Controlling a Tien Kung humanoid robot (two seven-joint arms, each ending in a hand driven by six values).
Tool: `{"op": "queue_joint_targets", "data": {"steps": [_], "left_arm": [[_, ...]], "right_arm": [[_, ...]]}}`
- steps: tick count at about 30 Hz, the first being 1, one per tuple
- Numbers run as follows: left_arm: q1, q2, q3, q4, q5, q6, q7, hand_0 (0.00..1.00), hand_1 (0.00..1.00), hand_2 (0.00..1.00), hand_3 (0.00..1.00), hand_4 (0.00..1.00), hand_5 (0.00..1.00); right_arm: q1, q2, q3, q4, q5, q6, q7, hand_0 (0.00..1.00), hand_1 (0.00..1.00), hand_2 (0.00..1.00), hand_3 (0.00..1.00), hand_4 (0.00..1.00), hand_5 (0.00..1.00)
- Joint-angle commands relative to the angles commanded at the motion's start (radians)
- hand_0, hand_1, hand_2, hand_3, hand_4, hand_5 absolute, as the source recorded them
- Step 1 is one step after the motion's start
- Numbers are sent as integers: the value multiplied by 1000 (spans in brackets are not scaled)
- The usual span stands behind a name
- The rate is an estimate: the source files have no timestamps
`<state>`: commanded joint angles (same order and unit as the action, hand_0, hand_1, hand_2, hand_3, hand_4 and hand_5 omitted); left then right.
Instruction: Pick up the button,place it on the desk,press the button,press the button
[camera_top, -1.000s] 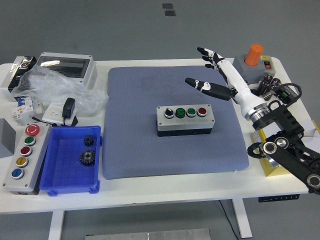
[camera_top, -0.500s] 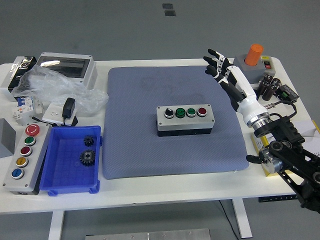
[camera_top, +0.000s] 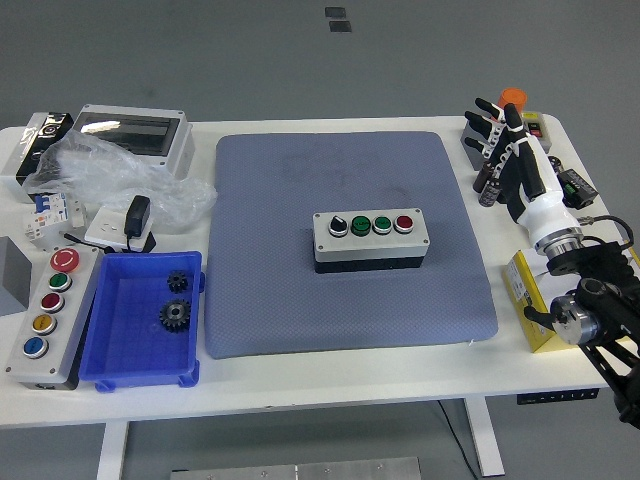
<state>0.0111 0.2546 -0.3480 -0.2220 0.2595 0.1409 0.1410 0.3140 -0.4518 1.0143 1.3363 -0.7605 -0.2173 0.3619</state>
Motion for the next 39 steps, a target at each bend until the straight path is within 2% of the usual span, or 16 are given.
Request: {"op": "queue_joint_targets", "data": {"steps": [2, 16, 23, 31, 39], "left_arm": [[2, -2, -2, 0, -1, 0, 0, 661, 687, 612, 645, 638, 358], [8, -15, -24, 0, 13, -2, 0, 661, 687, 612, 648, 642, 360], [0, -17, -61, 3, 105, -12, 1, 661, 688, 612, 649, 644, 360], [-16, -8, -76, 0, 97, -20, 0, 662, 688, 612, 649, 647, 361], [-27, 2, -75, -1, 97, -22, 0, 662, 688, 612, 646, 648, 358]], "right_arm": [[-8, 1, 14, -8, 11, 6, 5, 862, 790, 802, 805, 998, 998], [-34, 15, 57, -14, 79, 33, 35, 850, 770, 778, 781, 998, 998], [-56, 1, 106, 31, 71, 39, 38, 846, 759, 771, 776, 998, 998], [-81, -24, 192, 96, 22, 34, 27, 838, 755, 767, 771, 998, 998], [-99, -35, 251, 120, 15, 32, 27, 838, 754, 765, 768, 998, 998]]}}
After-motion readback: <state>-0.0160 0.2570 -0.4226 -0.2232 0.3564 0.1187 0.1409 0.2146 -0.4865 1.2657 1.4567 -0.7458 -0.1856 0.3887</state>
